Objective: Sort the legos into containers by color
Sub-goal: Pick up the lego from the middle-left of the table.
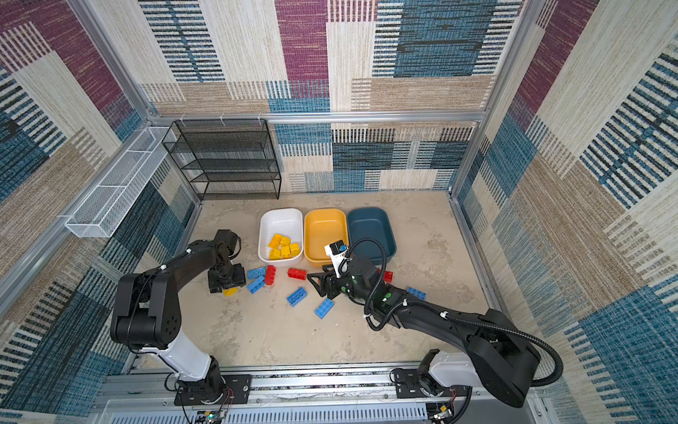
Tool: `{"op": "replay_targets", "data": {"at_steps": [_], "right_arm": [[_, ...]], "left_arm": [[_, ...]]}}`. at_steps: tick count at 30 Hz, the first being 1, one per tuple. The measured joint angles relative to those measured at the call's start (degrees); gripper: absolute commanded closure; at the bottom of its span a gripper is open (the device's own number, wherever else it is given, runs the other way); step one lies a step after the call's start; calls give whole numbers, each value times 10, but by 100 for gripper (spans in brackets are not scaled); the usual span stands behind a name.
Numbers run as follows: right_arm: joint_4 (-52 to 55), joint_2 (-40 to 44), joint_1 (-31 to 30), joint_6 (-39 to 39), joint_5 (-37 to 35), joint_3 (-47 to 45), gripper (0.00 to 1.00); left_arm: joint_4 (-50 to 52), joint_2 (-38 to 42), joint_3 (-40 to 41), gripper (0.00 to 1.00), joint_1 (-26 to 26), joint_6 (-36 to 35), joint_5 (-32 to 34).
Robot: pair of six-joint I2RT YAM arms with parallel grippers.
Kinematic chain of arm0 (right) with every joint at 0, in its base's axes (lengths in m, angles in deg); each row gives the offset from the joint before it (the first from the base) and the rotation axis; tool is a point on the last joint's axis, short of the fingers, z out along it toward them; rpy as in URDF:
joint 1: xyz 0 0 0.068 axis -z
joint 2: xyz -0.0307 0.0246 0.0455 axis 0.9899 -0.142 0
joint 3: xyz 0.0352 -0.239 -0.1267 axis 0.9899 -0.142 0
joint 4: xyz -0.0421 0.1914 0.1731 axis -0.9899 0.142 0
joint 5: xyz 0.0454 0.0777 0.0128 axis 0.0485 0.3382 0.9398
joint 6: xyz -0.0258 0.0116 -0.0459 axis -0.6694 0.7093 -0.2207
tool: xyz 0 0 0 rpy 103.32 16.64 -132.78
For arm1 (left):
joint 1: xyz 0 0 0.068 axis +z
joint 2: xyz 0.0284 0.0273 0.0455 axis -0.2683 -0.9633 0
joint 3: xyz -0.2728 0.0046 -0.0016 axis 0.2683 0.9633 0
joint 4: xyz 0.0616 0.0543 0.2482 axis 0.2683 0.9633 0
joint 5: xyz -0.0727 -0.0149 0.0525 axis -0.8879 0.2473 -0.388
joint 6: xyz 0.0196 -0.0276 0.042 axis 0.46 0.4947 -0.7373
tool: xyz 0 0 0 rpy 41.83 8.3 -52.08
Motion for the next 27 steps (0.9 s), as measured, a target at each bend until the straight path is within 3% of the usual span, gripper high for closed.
{"op": "replay_targets", "data": {"at_steps": [10,14,27], "right_arm": [[-3,-12,0,0,2,0,33],[-4,-11,0,0,2,0,34],[-4,-8,0,0,4,-1,35]], "left_arm": [[1,-28,-2,43,3,-1,-2],[1,-29,-2,56,2,-1,-4],[4,37,-3,58,-4,-2,-18]]}}
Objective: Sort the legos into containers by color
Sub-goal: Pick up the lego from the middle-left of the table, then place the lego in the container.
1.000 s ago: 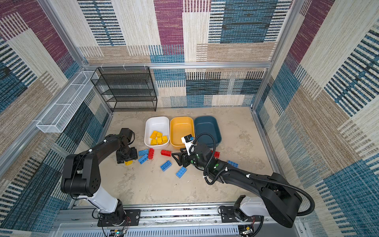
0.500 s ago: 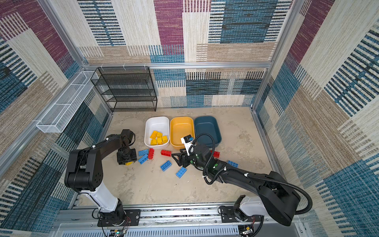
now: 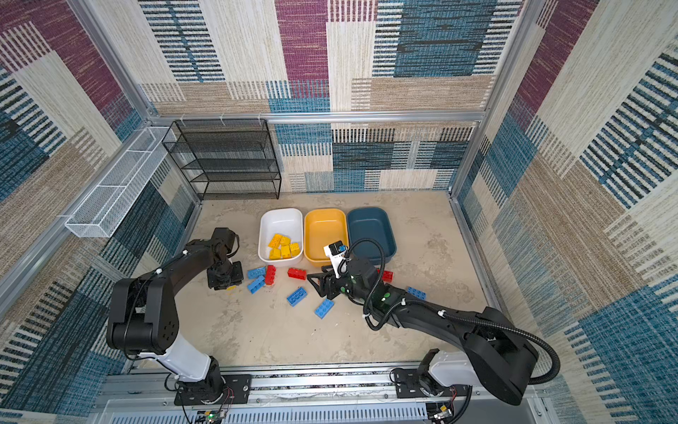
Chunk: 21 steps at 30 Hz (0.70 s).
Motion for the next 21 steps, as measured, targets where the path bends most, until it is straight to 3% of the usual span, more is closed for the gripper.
{"op": "replay_targets", "data": {"at_steps": [9,21], "right_arm": [[0,-5,0,-2,0,4,35],[30,24,0,-2,4,0,35]], "left_arm": [[36,28,-108,59,-44,0,-16],[50,-159,-326,59,-88,0,-46]]}}
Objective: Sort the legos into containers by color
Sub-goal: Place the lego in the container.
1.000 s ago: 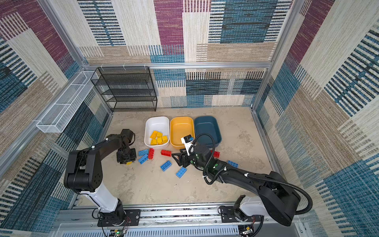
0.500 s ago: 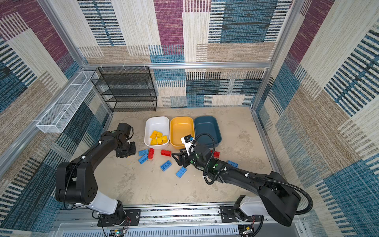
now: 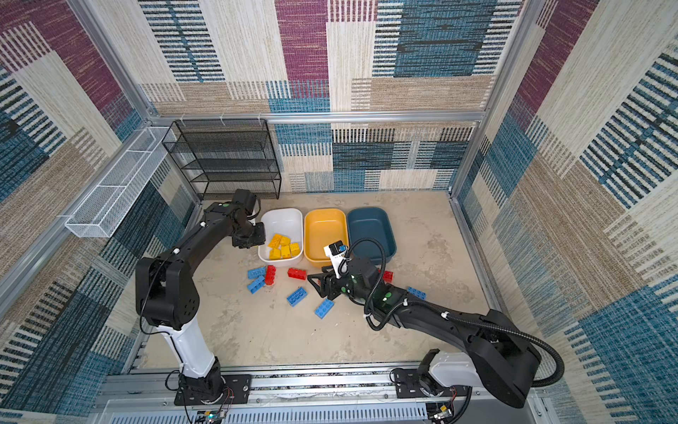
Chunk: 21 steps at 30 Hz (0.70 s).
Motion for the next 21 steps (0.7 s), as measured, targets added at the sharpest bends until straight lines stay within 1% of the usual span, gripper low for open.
{"op": "replay_targets", "data": {"at_steps": [6,9,15,18,21], "right_arm": [[38,48,0,0,-10,-30,34],[59,61,0,3,-14,-36,32],[90,71,0,2,-26,-35,29],[108,74,0,2,-29,-32,29],[126,78,0,1,-33,-27,28]], "left_arm": [[0,-85,-70,58,-7,0,-11],[1,-104,-80,54,-10,0,-16],[0,-107,-91,39,-10,0,-21],[-1,-102,-94,36,-12,0,-31],[0,-77,-93,34,-15,0,-37]]}}
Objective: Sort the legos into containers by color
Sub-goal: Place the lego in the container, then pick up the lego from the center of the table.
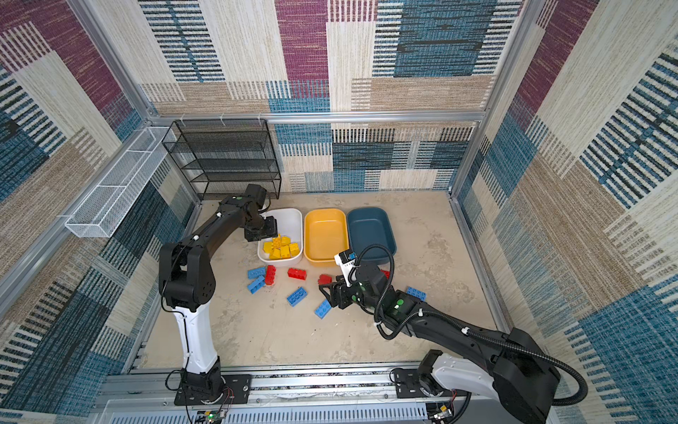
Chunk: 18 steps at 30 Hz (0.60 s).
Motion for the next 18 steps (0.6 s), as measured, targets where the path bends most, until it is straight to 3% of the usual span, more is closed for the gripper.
{"op": "replay_targets", "data": {"at_steps": [7,18], "right_arm": [[45,-6,0,-10,-8,12,27],[110,-86,-29,-12,-38,58,24]], "left_arm": [[-26,134,68,32,-17,0,-19],[-128,453,325,30,-22,29,-57]]}}
